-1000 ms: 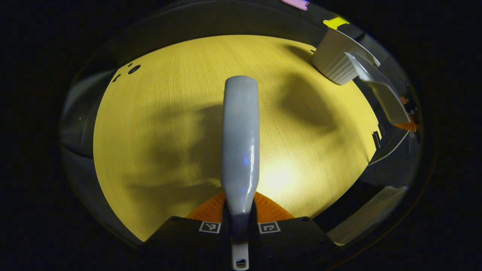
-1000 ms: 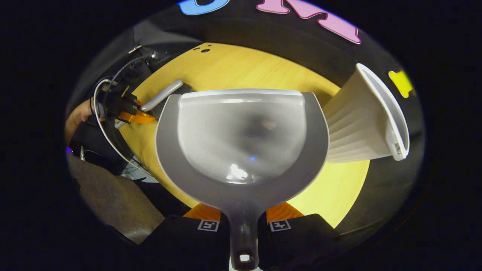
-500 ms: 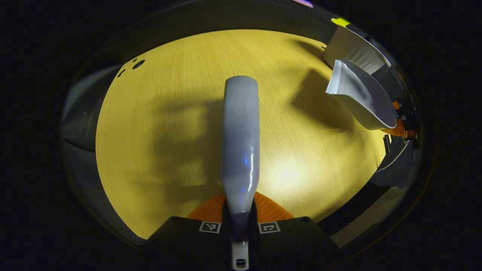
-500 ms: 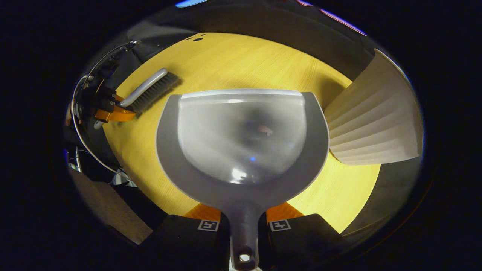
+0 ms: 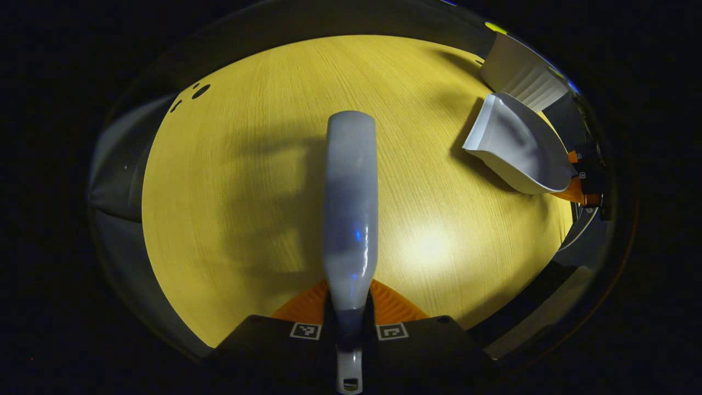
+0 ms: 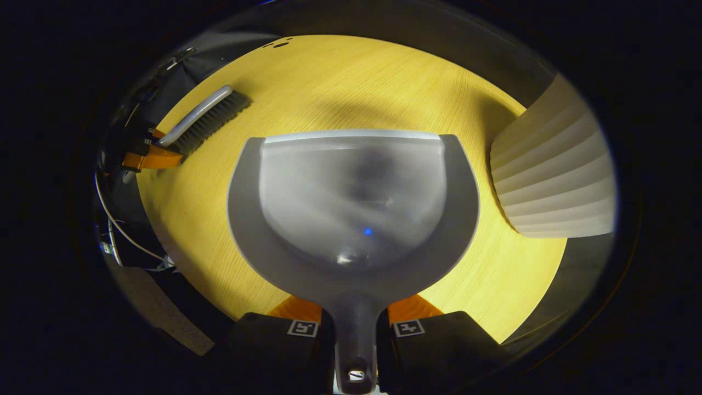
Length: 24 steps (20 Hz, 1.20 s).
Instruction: Pick up the small broom and dustpan from the desktop, sweep the trash into the dustpan with the broom, and then empty the trash into the garbage bin.
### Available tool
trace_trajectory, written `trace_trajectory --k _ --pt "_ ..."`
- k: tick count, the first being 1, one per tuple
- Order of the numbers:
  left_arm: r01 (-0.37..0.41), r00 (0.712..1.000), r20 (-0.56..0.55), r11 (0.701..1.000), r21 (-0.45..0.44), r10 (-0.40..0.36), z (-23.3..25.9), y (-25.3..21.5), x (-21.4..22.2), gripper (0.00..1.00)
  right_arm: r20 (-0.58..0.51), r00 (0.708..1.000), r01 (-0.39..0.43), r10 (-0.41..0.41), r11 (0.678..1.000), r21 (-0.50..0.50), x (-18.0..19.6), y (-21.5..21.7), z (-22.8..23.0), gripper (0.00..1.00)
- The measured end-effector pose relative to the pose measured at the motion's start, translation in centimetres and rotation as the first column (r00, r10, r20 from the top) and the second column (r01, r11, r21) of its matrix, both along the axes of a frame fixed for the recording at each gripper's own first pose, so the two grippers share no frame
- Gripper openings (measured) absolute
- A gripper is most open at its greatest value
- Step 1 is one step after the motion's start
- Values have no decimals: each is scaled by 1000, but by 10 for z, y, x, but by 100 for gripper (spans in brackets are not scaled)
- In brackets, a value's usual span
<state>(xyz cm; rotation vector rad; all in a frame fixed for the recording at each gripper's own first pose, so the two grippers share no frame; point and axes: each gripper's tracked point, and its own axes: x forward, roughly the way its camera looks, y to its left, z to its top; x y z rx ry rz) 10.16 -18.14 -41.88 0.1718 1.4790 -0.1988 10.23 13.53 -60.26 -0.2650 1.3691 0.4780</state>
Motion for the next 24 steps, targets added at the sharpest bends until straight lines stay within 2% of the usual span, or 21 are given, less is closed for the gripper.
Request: trace_trajectory --k 3,4,6,7,8,9,10,14,15,16,17,19,21,22,24 --pt "11 1000 -7 1000 11 -11 -5 -2 6 23 -9 1000 2 -2 1000 -6 -1 0 -5 35" --pt "13 1000 -9 1000 11 -13 -6 -5 7 23 -15 1000 1 -1 1000 -8 -1 0 -7 29" --pt "14 1000 -16 1000 12 -14 -4 -4 8 24 -30 1000 -5 5 1000 -5 -1 2 -11 43" --pt "18 1000 -19 1000 14 -18 -4 -5 10 24 -30 1000 1 -1 1000 0 -1 1 -11 36" --pt "23 999 -26 1000 13 -23 -3 -8 10 25 -30 1000 3 -3 1000 4 1 0 -10 43" --pt "29 999 -30 999 14 -29 -3 -7 11 25 -33 999 2 -1 1000 6 0 0 -11 37" --pt "38 999 -35 999 17 -37 -2 -7 12 27 -36 999 2 -1 1000 10 -1 0 -11 37" --pt "80 996 -39 996 30 -78 3 -16 9 29 -47 999 26 -24 999 39 -4 -1 -6 47" --pt "94 995 -35 995 38 -93 4 -15 9 29 -49 998 31 -28 999 44 -5 -1 -5 39" --pt "109 994 -36 993 44 -107 7 -14 10 37 -50 998 32 -30 998 45 -5 -2 -5 58" --pt "119 992 -32 992 50 -118 8 -15 11 41 -47 998 34 -32 998 46 -5 -3 -3 50" --pt "140 990 -29 988 58 -138 12 -18 12 59 -50 998 40 -37 998 54 -8 -3 1 58" --pt "155 988 -33 986 67 -153 16 -17 9 71 -58 997 49 -45 996 71 -11 -3 5 67" --pt "161 987 -29 985 66 -160 18 -17 9 81 -60 997 52 -47 995 81 -12 -2 8 72" --pt "167 986 -30 984 54 -166 26 -20 6 86 -62 997 57 -51 994 96 -17 -5 15 78"
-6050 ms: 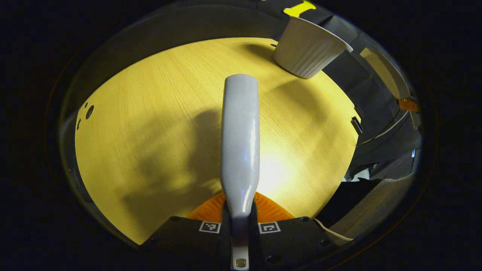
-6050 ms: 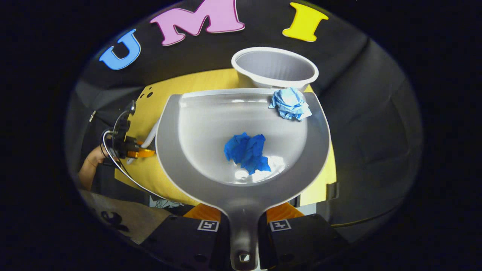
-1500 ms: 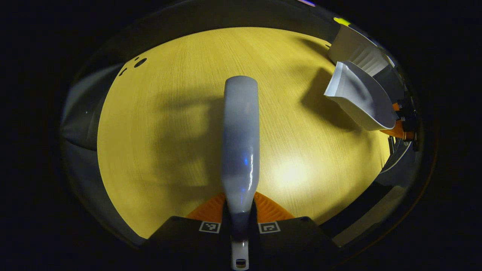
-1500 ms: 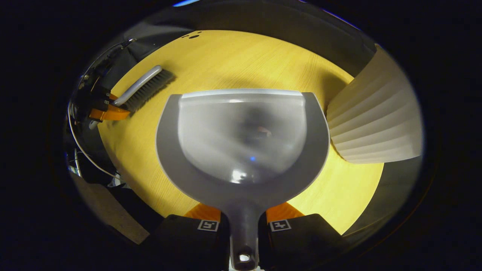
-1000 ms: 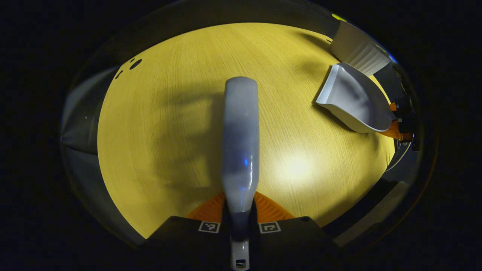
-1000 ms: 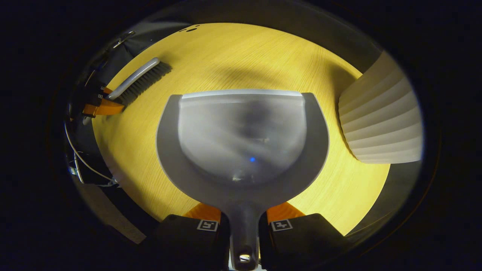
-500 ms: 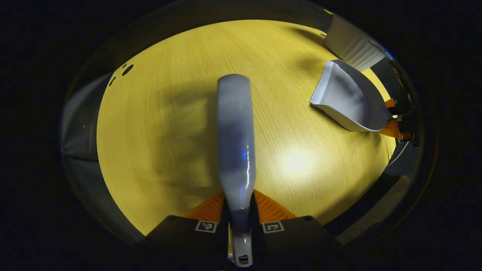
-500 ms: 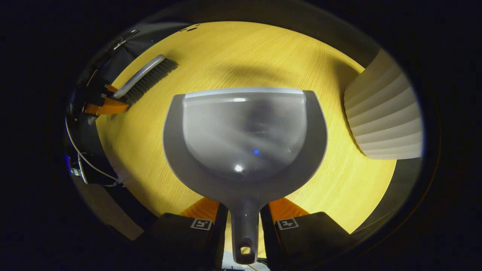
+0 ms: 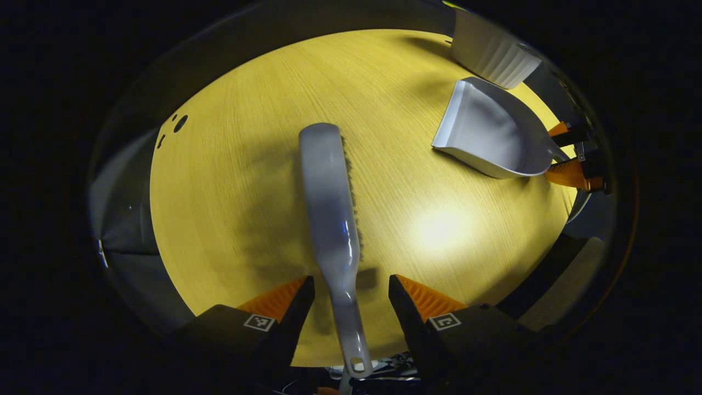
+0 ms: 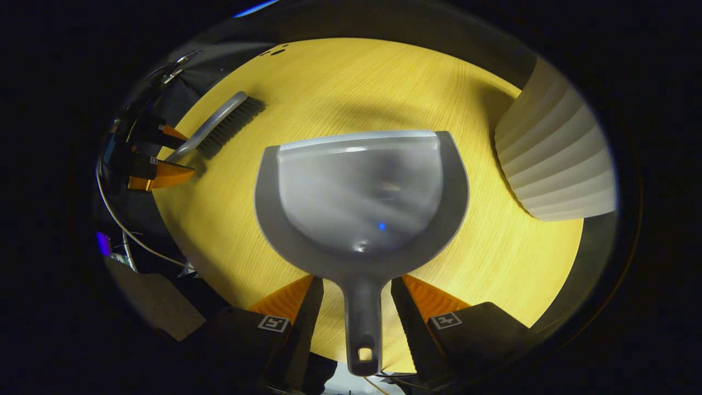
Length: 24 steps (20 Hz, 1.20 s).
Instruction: Pick up the small broom and dustpan from the desktop, sweep the trash into the dustpan with the broom, and then empty the trash into the garbage bin.
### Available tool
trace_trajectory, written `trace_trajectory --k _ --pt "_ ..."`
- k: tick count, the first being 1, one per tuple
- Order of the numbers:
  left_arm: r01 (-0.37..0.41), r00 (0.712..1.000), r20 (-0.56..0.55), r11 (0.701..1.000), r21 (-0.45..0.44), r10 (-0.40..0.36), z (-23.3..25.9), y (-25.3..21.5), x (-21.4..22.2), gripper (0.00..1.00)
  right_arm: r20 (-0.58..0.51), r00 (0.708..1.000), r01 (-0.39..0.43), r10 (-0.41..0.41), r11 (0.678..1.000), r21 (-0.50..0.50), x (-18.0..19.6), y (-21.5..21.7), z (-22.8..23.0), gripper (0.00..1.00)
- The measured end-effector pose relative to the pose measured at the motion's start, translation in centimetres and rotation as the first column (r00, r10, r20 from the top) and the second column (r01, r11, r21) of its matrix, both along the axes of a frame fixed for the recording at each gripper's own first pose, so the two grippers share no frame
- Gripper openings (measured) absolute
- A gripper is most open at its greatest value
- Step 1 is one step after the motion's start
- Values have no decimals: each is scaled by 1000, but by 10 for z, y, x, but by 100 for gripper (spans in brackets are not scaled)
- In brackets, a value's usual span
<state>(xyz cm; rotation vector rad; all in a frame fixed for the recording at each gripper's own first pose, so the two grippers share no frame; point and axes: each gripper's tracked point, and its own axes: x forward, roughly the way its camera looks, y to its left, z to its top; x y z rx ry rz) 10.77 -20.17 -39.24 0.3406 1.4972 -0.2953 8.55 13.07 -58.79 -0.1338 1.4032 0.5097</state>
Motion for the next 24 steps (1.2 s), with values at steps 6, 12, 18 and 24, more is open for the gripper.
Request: trace_trajectory --k 6,12,18,24 --pt "0 996 93 1000 -18 2 43 -2 12 87 89 994 60 -65 996 60 8 -13 43 92" --pt "0 945 325 991 -135 45 104 -35 50 86 301 939 122 -164 980 154 34 -15 106 87" --pt "60 779 615 961 -271 124 177 -74 83 87 488 846 130 -217 970 206 58 -9 172 88" --pt "138 591 784 935 -328 188 244 -100 87 91 640 714 139 -283 954 266 72 0 233 90"
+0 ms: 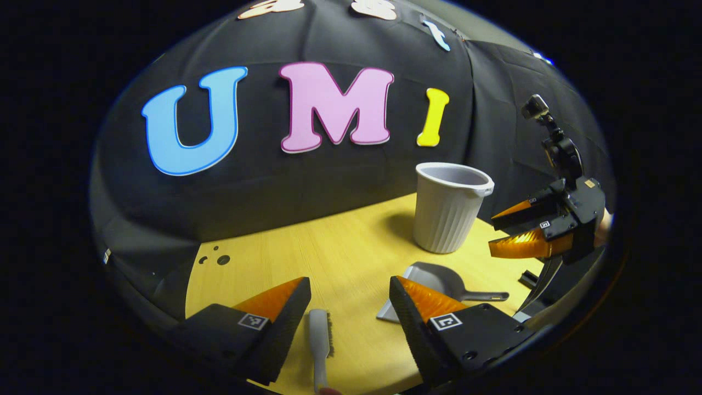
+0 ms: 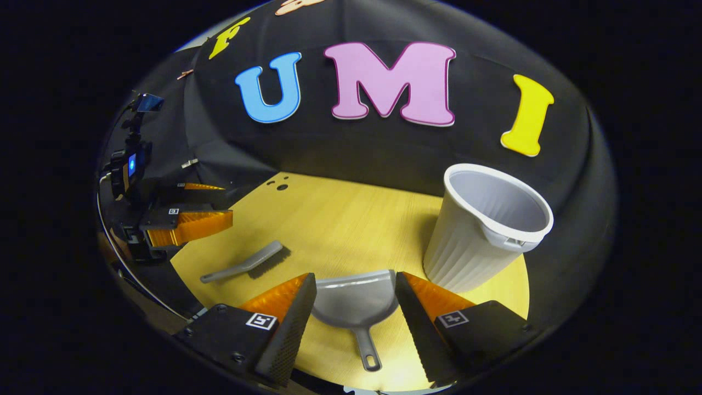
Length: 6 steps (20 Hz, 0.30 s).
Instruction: Pick up the small broom and dustpan from the desktop, sweep the trash into the dustpan with the broom, and then empty the trash into the garbage bin.
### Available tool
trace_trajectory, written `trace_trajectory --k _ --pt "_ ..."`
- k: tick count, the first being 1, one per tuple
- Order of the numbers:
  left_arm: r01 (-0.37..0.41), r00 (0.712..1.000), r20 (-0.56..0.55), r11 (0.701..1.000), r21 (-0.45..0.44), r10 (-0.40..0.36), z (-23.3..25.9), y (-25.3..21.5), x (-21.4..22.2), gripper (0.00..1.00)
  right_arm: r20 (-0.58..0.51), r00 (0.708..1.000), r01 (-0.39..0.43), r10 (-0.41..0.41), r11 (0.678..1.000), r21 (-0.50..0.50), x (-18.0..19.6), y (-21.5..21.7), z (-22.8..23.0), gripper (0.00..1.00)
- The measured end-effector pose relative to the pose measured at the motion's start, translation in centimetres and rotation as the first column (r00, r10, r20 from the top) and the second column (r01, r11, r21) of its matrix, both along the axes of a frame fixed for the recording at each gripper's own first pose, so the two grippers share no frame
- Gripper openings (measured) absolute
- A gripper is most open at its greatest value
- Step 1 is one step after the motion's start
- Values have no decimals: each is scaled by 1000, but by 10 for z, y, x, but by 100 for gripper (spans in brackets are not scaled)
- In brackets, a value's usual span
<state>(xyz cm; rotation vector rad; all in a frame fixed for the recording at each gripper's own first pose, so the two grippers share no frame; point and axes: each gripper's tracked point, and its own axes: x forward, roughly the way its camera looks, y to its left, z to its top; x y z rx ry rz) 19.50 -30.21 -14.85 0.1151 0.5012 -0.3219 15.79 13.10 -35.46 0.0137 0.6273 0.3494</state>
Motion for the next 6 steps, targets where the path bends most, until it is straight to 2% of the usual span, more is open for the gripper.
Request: trace_trajectory --k 3,6 --pt "-20 997 74 999 -38 22 21 -2 -4 95 115 993 16 -16 1000 -5 5 3 24 91" --pt "-19 996 87 999 -27 22 25 -5 -11 94 184 982 35 -35 999 2 5 6 38 92"
